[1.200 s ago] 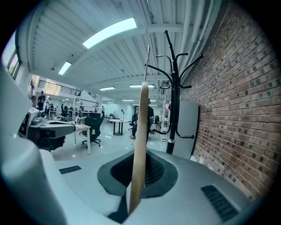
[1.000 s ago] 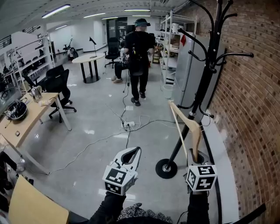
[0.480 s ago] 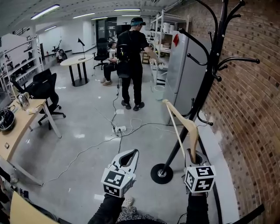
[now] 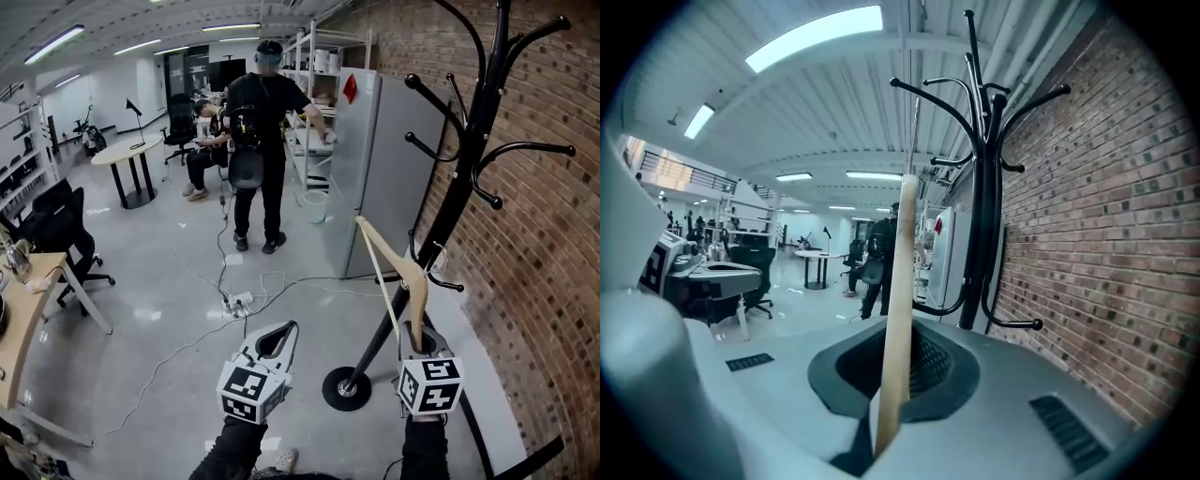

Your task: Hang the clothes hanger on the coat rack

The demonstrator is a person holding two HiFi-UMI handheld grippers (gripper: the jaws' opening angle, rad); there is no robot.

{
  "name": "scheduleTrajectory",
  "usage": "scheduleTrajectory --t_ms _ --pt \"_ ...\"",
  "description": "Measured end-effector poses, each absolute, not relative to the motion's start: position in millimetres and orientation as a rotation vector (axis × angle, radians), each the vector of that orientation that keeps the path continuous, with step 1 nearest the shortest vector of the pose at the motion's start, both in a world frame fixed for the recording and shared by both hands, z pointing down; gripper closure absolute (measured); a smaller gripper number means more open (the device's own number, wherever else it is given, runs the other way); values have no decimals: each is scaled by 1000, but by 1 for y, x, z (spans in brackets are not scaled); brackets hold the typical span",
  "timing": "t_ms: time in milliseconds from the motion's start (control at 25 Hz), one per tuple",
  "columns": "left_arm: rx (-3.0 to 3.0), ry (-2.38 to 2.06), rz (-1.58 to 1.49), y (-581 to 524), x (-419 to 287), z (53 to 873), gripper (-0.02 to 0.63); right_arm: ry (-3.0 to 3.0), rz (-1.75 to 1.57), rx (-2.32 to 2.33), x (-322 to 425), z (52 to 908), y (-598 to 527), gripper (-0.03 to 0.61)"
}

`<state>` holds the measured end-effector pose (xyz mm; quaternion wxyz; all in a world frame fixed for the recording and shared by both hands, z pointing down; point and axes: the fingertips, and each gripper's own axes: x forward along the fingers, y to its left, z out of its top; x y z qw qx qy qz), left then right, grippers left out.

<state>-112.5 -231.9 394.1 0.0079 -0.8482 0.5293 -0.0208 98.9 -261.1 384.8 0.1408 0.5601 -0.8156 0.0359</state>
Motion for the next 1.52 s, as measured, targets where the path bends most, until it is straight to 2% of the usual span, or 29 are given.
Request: scheduleTrajectory --t_ms 640,1520 --pt "-2818 1401 -70 -299 -123 409 606 -2214 119 1811 79 374 -313 571" --pt "-2837 1443 -39 -381 -114 414 606 -2183 38 1887 114 309 -434 571"
